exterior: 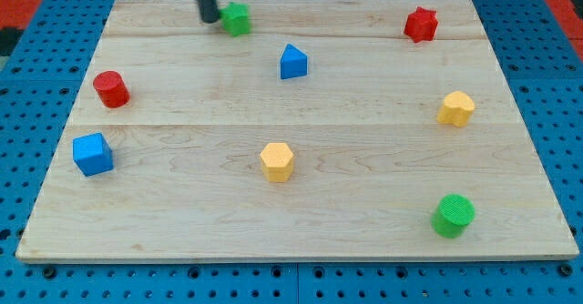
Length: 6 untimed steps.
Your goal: Push green star slightly downwards
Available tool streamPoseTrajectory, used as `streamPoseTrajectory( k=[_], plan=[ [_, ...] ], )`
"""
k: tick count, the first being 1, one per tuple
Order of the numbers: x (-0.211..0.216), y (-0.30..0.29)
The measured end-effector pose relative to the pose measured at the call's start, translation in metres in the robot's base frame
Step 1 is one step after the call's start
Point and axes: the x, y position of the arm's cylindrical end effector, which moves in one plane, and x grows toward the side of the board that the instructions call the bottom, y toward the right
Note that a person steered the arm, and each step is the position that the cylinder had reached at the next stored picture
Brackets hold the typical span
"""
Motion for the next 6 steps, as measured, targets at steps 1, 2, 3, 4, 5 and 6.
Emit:
streamPoseTrajectory(
  k=[1, 2, 3, 4, 5, 6],
  plan=[
    [0.01, 0.065],
    [0.01, 0.097],
    [-0.006, 0.057],
    [-0.023, 0.087],
    [-0.019, 0.136],
    [-0.002, 0.131]
  ],
)
